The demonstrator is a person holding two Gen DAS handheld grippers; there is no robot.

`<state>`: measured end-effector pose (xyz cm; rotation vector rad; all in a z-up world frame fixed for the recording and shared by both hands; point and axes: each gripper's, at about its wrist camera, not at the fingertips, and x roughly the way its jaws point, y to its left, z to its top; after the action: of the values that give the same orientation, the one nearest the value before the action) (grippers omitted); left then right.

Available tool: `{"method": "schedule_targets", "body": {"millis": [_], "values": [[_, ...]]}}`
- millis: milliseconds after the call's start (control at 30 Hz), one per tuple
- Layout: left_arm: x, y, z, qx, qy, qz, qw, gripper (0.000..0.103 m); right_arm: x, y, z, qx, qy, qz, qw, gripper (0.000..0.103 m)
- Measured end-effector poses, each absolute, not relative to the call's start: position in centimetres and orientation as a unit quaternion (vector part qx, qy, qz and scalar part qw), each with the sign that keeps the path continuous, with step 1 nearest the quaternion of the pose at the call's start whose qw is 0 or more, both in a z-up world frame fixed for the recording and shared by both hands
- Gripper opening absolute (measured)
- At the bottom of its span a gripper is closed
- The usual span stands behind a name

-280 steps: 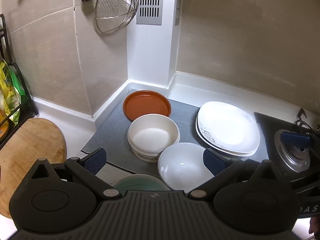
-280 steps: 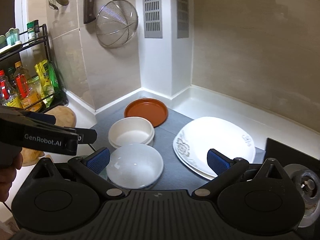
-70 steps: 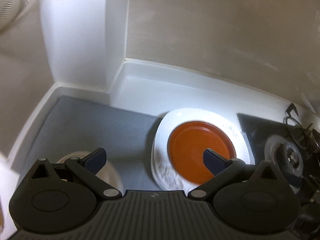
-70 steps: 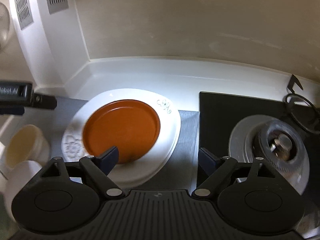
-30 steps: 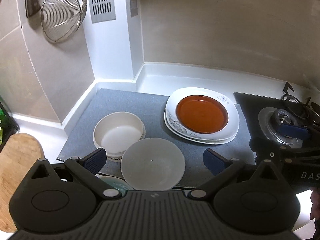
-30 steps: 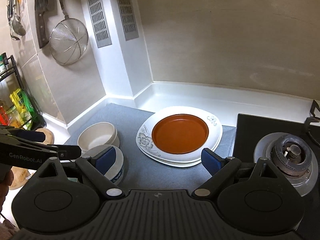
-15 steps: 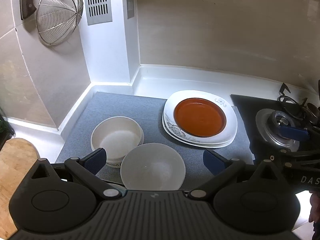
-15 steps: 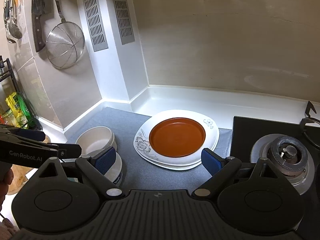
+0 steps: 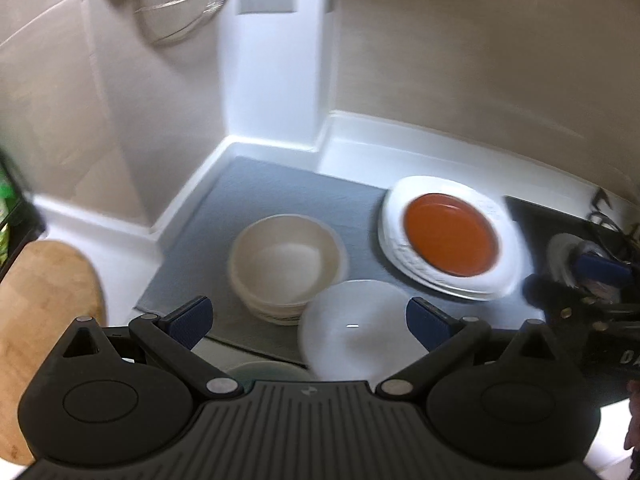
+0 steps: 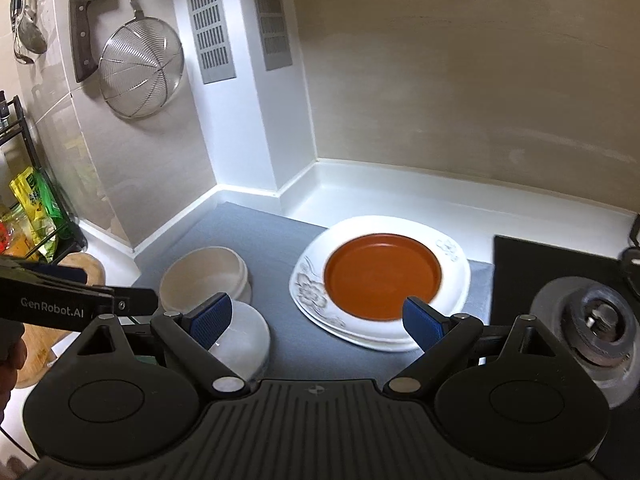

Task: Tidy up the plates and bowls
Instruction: 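Withdraw both tools back from the plate stack, then reach both tools to the cream 'Delicious' bowl rim and close them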

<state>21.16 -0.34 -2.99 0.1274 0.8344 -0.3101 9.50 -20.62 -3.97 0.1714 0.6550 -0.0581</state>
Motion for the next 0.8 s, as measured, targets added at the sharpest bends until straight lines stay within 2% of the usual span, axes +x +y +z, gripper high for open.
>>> {"method": "schedule_targets", "body": {"millis": [467,800], "values": [[28.4,6.1,-5.2,0.002,0.455,-0.078,0.887,0.103,17.3,-17.1,-4.5,0.065,0.345,0.009,0.936,0.093],[34.5,6.1,-9.7,-0.005,0.511,-0.068,0.857,0.103,24.6,-15.2,-7.3,0.033,0.412,0.026,0.91,0.094]]}}
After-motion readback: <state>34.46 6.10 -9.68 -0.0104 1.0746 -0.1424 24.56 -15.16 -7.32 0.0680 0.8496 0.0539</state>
